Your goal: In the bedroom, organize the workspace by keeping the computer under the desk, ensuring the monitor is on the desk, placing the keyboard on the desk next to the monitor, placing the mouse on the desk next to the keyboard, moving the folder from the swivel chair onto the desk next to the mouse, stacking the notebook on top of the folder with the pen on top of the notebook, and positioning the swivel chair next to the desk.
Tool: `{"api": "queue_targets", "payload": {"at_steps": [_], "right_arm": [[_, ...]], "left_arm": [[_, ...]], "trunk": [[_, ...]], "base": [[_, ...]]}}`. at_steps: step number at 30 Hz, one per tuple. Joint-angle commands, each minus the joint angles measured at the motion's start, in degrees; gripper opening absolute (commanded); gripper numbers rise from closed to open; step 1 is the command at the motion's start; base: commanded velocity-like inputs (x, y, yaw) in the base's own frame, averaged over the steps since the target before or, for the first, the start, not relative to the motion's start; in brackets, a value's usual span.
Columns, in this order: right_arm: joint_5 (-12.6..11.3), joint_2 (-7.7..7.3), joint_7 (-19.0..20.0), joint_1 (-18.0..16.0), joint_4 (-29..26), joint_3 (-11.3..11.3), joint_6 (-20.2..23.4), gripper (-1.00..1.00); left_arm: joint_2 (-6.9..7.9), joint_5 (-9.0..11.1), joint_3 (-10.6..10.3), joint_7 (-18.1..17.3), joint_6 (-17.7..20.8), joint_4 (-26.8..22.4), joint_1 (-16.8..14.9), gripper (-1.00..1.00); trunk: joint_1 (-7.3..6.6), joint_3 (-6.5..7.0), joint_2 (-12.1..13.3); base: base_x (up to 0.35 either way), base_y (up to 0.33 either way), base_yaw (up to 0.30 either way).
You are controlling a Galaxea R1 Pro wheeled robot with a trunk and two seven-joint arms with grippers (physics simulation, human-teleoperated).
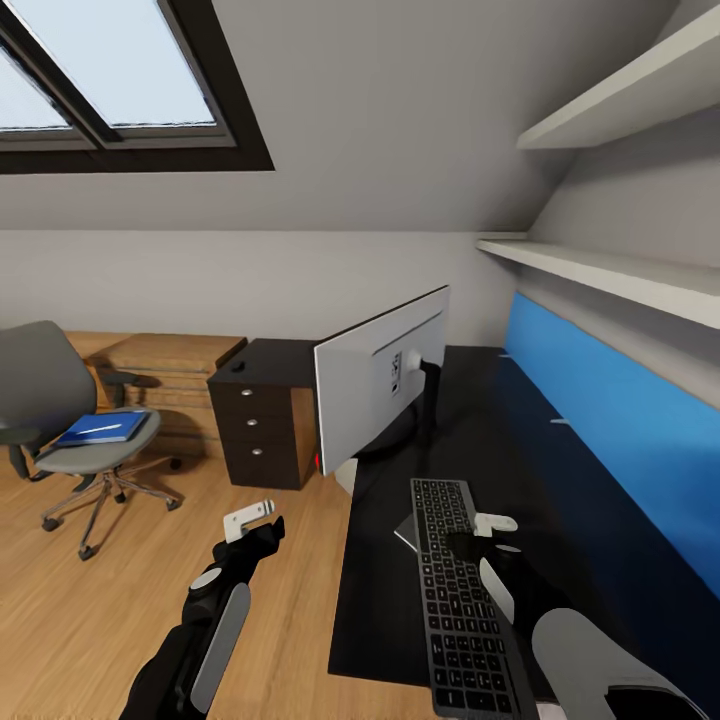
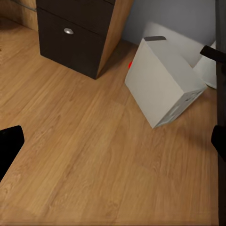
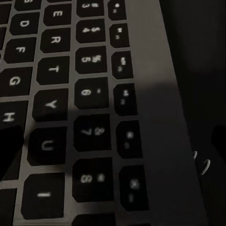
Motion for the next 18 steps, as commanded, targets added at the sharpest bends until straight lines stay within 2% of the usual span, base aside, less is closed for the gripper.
{"api": "queue_targets", "payload": {"at_steps": [1,5,11,18], "right_arm": [[-0.68,0.04,-0.2,0.03,0.38,-0.08,0.28,1.0],[-0.67,0.03,-0.2,0.03,0.38,-0.08,0.28,1.0],[-0.67,0.05,-0.2,0.03,0.38,-0.08,0.28,1.0],[-0.67,0.05,-0.2,0.03,0.4,-0.08,0.28,1.0]], "left_arm": [[0.04,0.6,-0.09,0.5,0.17,-0.09,-0.04,1.0],[0.02,0.6,-0.09,0.5,0.17,-0.09,-0.04,1.0],[0.02,0.6,-0.09,0.5,0.18,-0.09,-0.04,1.0],[0.02,0.6,-0.09,0.5,0.16,-0.09,-0.04,1.0]], "trunk": [[0.0,-0.08,-0.04],[0.0,-0.08,-0.04],[0.0,-0.08,-0.04],[0.0,-0.08,-0.04]], "base": [[-0.039,0.0,0.0],[-0.105,0.0,0.0],[-0.255,0.0,0.0],[-0.073,0.0,0.0]]}}
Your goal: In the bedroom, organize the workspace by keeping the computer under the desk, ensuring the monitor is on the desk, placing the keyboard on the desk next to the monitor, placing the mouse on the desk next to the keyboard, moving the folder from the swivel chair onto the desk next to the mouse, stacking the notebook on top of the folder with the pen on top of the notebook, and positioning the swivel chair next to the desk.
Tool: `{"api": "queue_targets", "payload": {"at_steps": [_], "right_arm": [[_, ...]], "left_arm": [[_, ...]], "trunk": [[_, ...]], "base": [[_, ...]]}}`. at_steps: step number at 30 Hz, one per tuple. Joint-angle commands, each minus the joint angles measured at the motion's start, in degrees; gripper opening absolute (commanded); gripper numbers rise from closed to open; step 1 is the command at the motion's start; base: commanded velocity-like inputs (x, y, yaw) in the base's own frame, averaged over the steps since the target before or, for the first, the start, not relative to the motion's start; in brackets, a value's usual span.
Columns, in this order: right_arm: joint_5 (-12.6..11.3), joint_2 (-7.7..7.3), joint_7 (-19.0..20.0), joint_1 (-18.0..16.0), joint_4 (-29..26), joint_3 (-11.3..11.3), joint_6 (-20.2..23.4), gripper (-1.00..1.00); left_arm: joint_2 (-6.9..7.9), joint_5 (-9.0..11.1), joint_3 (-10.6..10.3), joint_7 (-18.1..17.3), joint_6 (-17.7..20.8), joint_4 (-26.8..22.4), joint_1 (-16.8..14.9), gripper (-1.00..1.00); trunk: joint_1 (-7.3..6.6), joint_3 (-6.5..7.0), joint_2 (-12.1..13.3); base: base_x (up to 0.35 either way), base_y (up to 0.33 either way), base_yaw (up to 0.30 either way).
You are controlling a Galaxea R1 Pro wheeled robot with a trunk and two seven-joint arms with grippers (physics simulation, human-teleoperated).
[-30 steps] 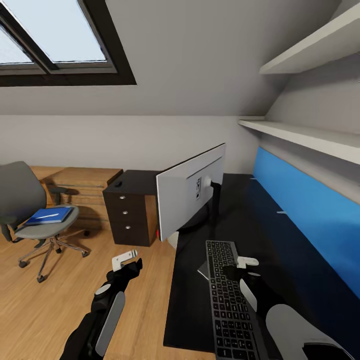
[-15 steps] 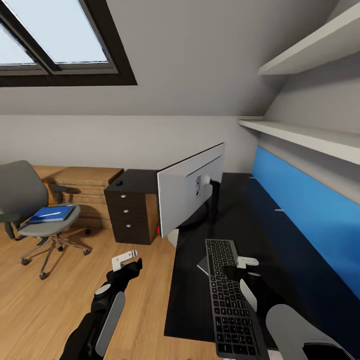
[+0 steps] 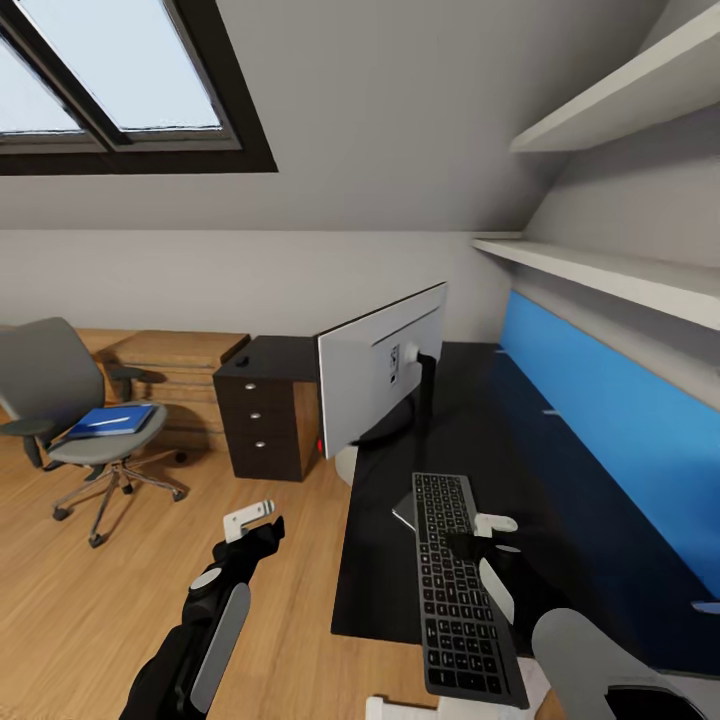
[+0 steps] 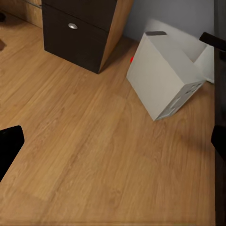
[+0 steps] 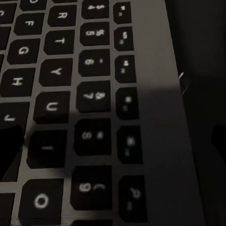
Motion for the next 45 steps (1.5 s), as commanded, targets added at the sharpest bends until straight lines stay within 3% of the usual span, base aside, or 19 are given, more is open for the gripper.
{"api": "queue_targets", "payload": {"at_steps": [1,7,14,27,32,45], "right_arm": [[-0.65,0.03,-0.23,0.03,0.31,-0.08,0.24,1.0],[-0.65,-0.02,-0.23,0.03,0.29,-0.09,0.23,1.0],[-0.71,-0.03,-0.17,0.03,-0.4,-0.15,-1.55,1.0],[-0.9,-0.14,-0.13,0.44,-13.32,-0.37,-0.71,1.0],[-1.21,-0.08,-0.06,1.92,-19.77,-0.42,3.72,1.0],[-2.28,0.35,-0.1,2.55,-21.65,-0.64,5.43,1.0]], "left_arm": [[0.02,0.6,-0.09,0.5,0.17,-0.09,-0.04,1.0],[0.02,0.6,-0.09,0.5,0.17,-0.09,-0.04,1.0],[0.03,0.6,-0.09,0.5,0.16,-0.09,-0.04,1.0],[0.1,0.6,0.07,0.65,0.04,0.08,-0.04,1.0],[0.03,0.53,2.26,0.67,0.01,0.08,-0.04,1.0],[0.02,0.51,2.79,0.6,0.01,0.08,-0.04,1.0]], "trunk": [[-0.01,-0.08,-0.04],[-0.01,-0.08,-0.04],[-1.55,1.18,2.77],[-4.4,3.51,7.98],[-5.5,4.41,9.99],[-8.36,6.74,15.2]], "base": [[-0.172,0.0,0.0],[-0.085,0.0,0.0],[-0.006,0.0,0.0],[0.0,0.0,0.0],[-0.02,0.0,0.0],[-0.277,0.0,0.0]]}}
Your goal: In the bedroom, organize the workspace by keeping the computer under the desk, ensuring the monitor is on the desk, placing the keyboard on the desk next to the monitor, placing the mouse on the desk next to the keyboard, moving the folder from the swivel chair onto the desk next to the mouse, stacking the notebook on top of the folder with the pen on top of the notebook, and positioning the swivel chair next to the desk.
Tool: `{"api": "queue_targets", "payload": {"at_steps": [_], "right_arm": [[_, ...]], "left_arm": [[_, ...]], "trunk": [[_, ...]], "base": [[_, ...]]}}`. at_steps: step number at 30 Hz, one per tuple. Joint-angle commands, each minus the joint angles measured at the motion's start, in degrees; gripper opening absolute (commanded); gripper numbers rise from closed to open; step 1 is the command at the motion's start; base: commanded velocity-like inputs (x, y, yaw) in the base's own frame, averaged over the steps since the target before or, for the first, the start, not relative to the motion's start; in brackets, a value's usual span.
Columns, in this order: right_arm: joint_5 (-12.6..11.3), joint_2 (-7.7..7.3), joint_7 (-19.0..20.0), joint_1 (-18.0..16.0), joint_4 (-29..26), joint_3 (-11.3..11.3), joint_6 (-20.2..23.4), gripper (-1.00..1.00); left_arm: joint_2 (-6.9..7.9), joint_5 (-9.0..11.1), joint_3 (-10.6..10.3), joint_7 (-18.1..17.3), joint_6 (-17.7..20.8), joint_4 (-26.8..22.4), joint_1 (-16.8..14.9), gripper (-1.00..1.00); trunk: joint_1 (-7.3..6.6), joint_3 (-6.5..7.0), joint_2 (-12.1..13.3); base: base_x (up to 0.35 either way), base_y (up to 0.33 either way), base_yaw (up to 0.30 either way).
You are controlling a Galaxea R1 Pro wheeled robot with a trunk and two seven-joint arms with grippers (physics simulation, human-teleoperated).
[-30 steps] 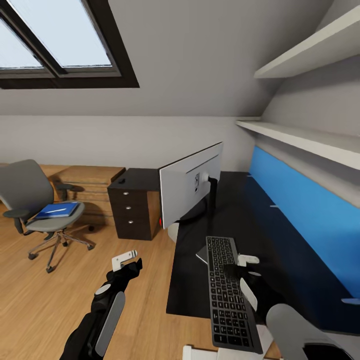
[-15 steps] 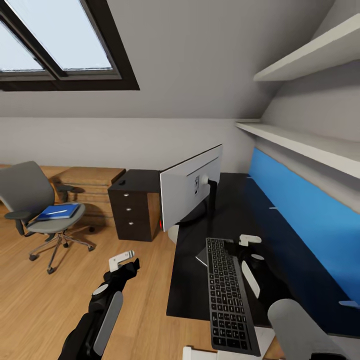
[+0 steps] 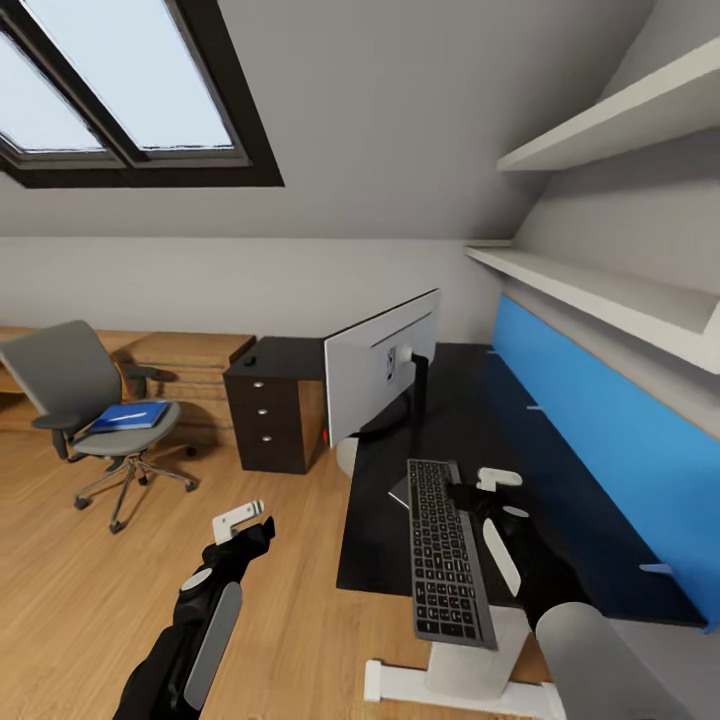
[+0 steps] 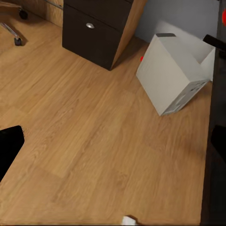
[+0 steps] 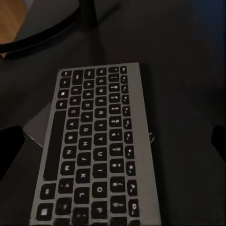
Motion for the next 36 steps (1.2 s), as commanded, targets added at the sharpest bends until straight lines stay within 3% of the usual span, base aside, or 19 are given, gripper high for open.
{"api": "queue_targets", "payload": {"at_steps": [1,3,4,7,21,36], "right_arm": [[-0.92,0.05,-0.26,-0.02,-0.12,-0.06,0.28,1.0],[-1.7,0.09,-0.27,-0.01,-0.15,-0.08,0.3,1.0],[-3.53,0.07,-0.29,0.0,-0.22,-0.08,0.33,1.0],[-4.44,0.07,-0.29,0.0,-0.26,-0.05,0.3,1.0],[-5.4,0.06,-0.29,0.0,-0.56,-0.02,0.09,1.0],[-5.4,0.06,-0.29,0.0,-0.56,0.05,0.15,1.0]], "left_arm": [[0.0,0.58,-0.01,0.41,0.2,-0.11,-0.03,1.0],[0.0,0.58,0.02,0.41,0.23,-0.13,-0.03,1.0],[0.0,0.57,0.07,0.41,0.25,-0.21,-0.03,1.0],[0.0,0.57,0.09,0.4,0.26,-0.24,-0.03,1.0],[0.08,0.78,1.8,0.17,0.44,-0.66,-0.03,1.0],[0.08,1.71,2.79,0.05,0.37,-0.7,-0.03,1.0]], "trunk": [[-0.25,0.1,0.36],[-0.69,0.46,1.16],[-0.91,0.64,1.56],[-1.57,1.18,2.76],[-4.65,4.16,8.38],[-4.65,4.71,8.38]], "base": [[-0.331,0.0,0.0],[-0.333,0.0,0.0],[-0.336,0.0,0.0],[-0.337,0.0,0.0],[-0.337,0.0,-0.091],[-0.258,0.027,-0.109]]}}
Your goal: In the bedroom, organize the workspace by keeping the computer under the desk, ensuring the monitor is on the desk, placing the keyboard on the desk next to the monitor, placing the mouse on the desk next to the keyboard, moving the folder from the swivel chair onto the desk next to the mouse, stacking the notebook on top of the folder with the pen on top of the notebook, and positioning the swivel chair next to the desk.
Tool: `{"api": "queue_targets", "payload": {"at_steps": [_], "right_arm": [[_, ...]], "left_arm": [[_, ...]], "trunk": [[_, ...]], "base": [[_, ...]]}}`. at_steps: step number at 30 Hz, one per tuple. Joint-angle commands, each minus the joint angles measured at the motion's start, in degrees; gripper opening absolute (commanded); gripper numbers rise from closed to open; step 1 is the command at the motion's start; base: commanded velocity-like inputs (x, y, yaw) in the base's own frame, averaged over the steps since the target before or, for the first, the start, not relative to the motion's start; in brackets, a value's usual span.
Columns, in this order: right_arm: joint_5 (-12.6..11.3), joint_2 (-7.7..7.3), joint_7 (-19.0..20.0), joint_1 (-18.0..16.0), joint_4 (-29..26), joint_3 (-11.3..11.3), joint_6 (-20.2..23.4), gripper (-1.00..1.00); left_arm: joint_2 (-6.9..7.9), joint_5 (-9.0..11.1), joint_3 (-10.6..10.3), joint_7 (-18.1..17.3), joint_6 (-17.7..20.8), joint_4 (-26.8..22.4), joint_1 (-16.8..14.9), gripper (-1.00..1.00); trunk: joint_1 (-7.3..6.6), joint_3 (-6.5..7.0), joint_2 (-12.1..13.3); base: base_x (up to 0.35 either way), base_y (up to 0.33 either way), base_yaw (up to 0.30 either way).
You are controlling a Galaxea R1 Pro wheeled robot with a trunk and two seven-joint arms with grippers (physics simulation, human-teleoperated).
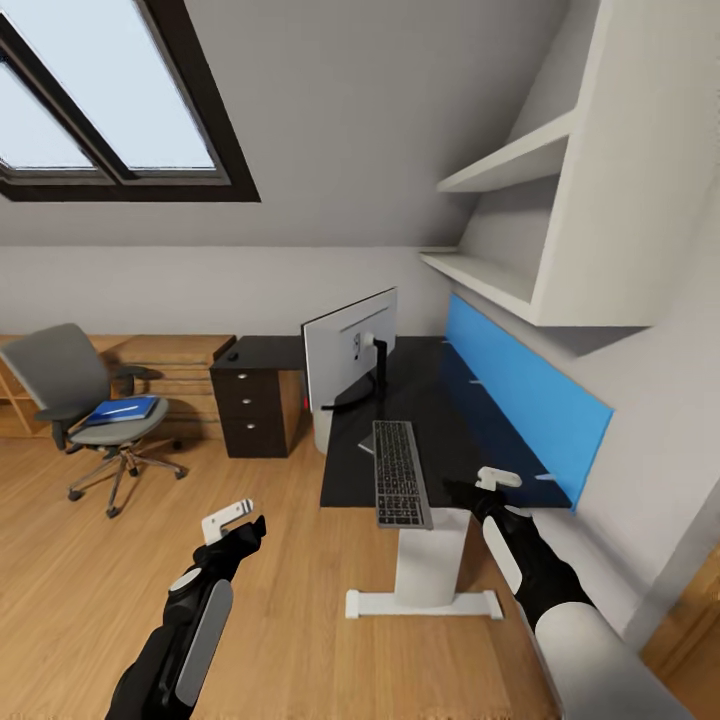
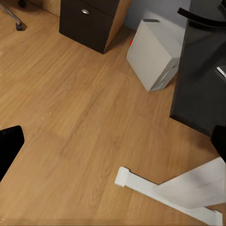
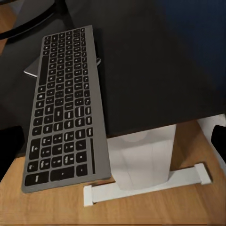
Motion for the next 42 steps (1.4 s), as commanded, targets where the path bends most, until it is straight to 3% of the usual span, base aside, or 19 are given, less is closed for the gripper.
{"api": "queue_targets", "payload": {"at_steps": [1,10,18,23,31,42], "right_arm": [[-0.61,0.03,-0.26,-0.03,-0.11,-0.06,0.28,1.0],[-0.72,0.03,1.69,0.02,0.34,-0.13,0.1,1.0],[-1.21,0.01,8.73,0.46,0.93,-0.21,-0.01,1.0],[-4.33,-0.25,12.69,0.75,1.84,-0.28,-0.09,1.0],[-9.12,-0.63,14.43,0.91,2.31,-0.38,-0.19,1.0],[-11.25,-0.57,14.53,0.94,4.66,-0.4,-1.95,1.0]], "left_arm": [[-0.03,0.58,0.04,0.31,0.2,-0.09,-0.04,1.0],[-0.05,0.52,0.05,0.38,0.1,-0.14,-0.04,1.0],[-0.16,0.52,0.05,0.6,0.03,-1.92,-0.04,1.0],[-0.19,0.5,0.05,0.64,0.02,-2.39,-0.04,1.0],[-0.22,0.44,0.05,0.66,0.02,-2.53,-0.04,1.0],[-0.35,0.43,0.05,0.74,0.02,-2.55,-0.04,1.0]], "trunk": [[-0.02,-0.09,-0.07],[-0.02,-0.09,-0.07],[0.2,-0.27,-0.47],[1.3,-1.17,-2.48],[3.06,-2.6,-5.68],[5.47,-4.58,-10.1]], "base": [[-0.258,0.085,-0.003],[-0.192,0.06,-0.001],[-0.024,0.007,0.0],[-0.005,0.001,0.0],[-0.001,0.0,0.0],[0.0,0.0,0.0]]}}
